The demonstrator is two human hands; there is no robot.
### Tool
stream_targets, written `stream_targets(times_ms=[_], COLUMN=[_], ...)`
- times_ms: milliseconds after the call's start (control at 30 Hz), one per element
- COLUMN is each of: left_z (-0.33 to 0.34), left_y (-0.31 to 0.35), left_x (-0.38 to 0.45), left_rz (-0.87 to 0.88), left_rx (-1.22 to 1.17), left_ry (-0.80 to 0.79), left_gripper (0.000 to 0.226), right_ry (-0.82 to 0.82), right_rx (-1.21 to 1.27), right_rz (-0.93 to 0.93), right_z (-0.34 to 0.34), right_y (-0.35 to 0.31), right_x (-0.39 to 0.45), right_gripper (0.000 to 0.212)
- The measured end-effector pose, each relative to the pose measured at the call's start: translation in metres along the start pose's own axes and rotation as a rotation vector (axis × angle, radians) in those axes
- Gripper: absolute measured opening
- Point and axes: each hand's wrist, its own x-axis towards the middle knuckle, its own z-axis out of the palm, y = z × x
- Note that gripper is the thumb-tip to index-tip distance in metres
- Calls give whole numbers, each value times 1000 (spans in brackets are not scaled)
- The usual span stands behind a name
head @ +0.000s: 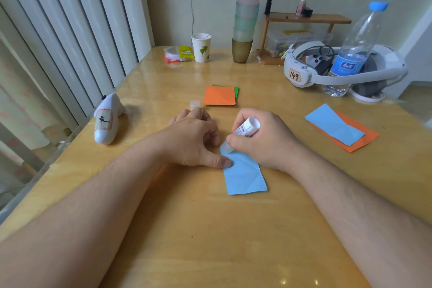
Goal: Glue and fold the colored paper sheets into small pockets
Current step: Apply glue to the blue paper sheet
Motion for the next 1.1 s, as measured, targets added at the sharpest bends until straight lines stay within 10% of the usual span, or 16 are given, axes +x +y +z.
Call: stream_targets(times_ms=[733, 1100], left_z=[-2, -1], left_y=[-4, -3], left_x=[0, -1], left_rz=[31, 19], left_rx=[-29, 18], left_ry=[-30, -32], left_gripper=[60, 65], right_ry=[208, -7], right_rx=[129, 44], right_rz=[-22, -80], right_z=[-20, 3], right_y=[4, -1], right_x=[-8, -5], right_gripper=[18, 21])
